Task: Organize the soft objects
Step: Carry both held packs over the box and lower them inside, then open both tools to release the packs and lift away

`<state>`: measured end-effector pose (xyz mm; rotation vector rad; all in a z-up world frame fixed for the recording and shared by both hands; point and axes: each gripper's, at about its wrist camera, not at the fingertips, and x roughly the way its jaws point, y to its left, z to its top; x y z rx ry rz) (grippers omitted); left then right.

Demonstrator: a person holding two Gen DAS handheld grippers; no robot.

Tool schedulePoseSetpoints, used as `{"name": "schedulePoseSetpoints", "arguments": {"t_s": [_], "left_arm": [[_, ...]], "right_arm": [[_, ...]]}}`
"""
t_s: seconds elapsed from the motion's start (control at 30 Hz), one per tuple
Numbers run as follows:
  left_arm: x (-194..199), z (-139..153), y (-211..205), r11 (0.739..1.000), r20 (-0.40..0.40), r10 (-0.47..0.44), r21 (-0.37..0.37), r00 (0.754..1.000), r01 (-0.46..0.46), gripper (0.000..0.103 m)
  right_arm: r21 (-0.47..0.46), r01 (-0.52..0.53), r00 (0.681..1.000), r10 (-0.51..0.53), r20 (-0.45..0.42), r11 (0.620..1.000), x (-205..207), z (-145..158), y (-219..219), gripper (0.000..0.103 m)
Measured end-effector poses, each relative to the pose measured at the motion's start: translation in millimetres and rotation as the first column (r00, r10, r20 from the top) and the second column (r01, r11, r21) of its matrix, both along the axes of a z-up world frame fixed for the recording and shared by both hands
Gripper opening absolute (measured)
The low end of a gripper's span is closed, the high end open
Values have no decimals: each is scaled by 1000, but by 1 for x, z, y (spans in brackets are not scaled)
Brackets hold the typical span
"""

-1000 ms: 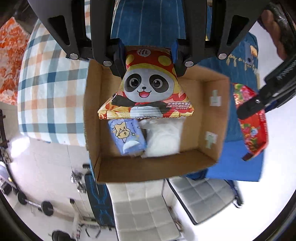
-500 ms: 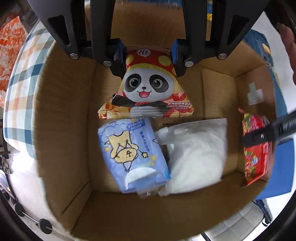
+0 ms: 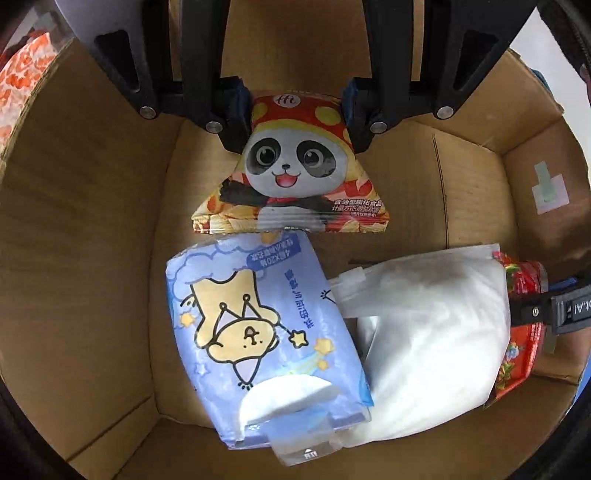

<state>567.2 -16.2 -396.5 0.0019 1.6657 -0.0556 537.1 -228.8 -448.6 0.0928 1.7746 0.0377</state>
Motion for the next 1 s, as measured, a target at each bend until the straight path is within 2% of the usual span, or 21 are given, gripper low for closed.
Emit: {"name": "schedulePoseSetpoints", "arguments": {"t_s": [0.17,0.23,0.57,0.63,0.83,0.9,1.0], "left_arm": [[2,0,0,1000,-31,1,1,1000,-1,47],[4,3,-2,1000,-28,-4,9,1000,5,47],[-9,46,0,1000,40,-20,9,999,20,50],[-18,58,1,1000,63,-28,6,998,27,50],[-50,92,7,998,146,-44,-35,988,49,65],[-66,105,9,997,178,-46,-47,983,55,84],[-88,123,9,997,214,-41,-58,976,55,98]], "right_arm": [[9,11,1000,-11,-8,1000,3,-1,-2,46],[3,10,1000,-10,-5,1000,5,1,-2,54],[5,18,999,-18,52,1000,-15,36,4,67],[-1,16,998,-16,66,1000,-20,45,5,76],[-13,29,986,-26,165,999,-42,78,10,99],[-14,33,980,-30,197,999,-44,89,10,103],[-14,36,970,-32,241,999,-54,111,4,103]]}}
